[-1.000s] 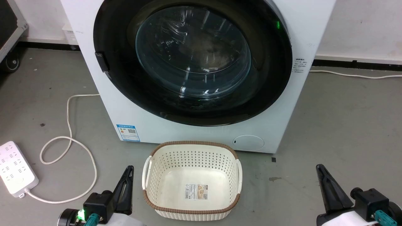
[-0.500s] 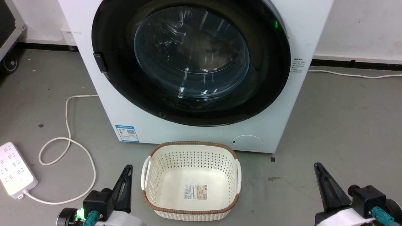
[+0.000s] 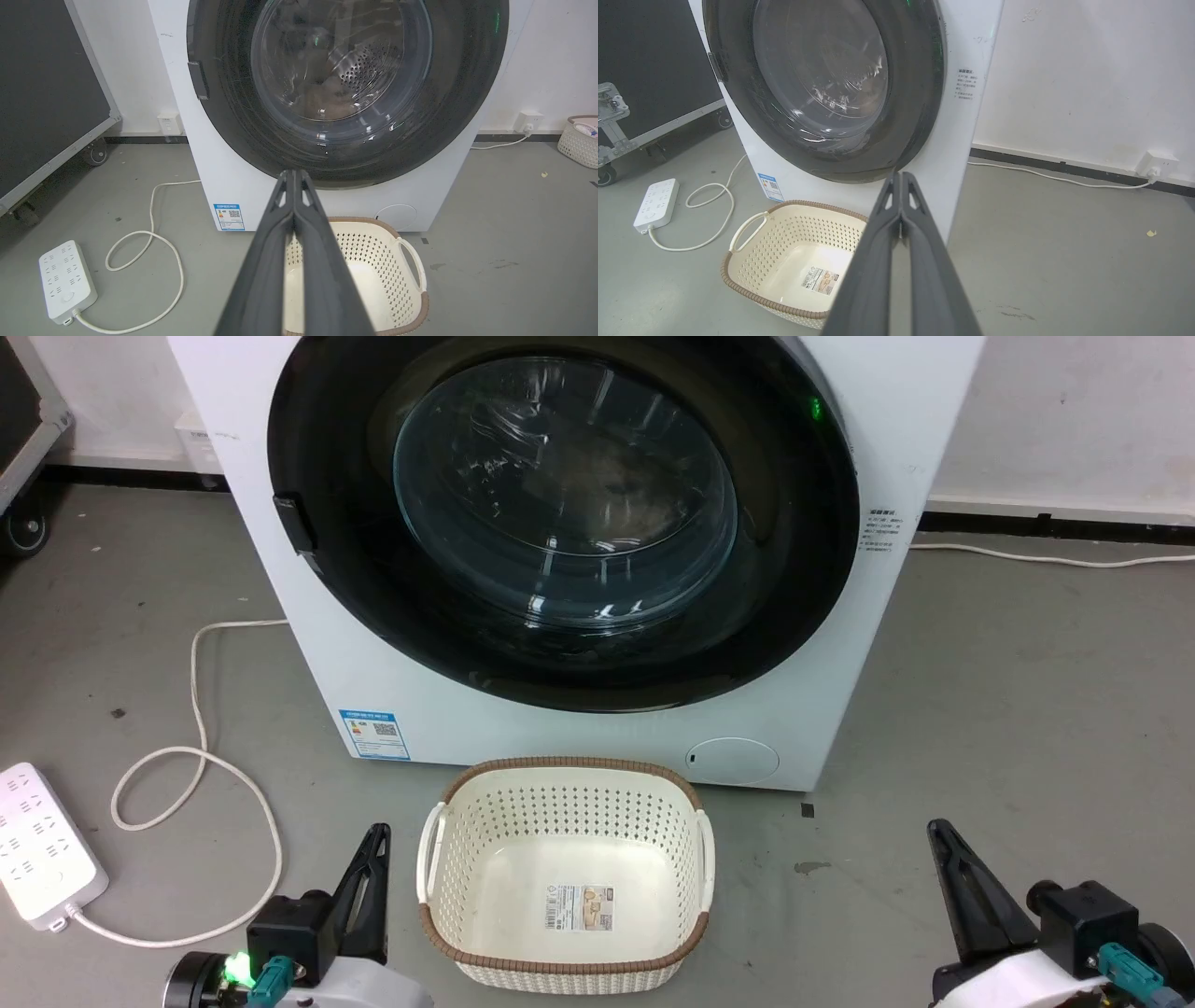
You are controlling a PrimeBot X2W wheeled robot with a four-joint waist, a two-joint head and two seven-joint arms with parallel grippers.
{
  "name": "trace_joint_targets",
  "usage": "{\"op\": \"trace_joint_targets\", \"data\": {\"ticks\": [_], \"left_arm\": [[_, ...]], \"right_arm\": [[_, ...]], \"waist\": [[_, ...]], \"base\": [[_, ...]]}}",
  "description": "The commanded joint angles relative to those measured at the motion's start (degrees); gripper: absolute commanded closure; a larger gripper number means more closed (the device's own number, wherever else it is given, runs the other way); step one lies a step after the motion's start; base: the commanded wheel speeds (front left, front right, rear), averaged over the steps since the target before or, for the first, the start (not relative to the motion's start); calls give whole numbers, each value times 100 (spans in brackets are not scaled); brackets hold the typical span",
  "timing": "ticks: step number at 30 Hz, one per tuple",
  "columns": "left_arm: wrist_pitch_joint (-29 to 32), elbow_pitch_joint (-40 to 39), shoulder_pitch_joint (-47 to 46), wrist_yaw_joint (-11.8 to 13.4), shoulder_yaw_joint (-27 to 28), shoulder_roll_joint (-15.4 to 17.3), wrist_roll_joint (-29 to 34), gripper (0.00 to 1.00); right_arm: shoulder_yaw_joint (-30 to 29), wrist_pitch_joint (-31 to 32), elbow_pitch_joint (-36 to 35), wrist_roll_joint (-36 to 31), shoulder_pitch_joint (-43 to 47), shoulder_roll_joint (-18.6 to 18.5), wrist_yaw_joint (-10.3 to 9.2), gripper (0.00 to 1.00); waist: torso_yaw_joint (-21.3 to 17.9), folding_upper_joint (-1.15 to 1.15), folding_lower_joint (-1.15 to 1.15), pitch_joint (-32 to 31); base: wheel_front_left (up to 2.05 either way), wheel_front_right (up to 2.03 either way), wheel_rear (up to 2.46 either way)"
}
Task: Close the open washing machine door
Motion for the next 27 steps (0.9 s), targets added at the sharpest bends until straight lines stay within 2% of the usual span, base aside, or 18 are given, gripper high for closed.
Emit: {"op": "trace_joint_targets", "data": {"ticks": [1,27], "left_arm": [[35,-37,-94,54,10,-10,44,100],[340,-166,-143,172,67,-35,153,100]], "right_arm": [[10,35,-47,-50,-110,15,-3,100],[79,319,-120,-113,-189,20,-4,100]], "waist": [[-3,0,0,-1],[-60,0,0,-11]], "base": [[0,0,0],[0,0,0]]}}
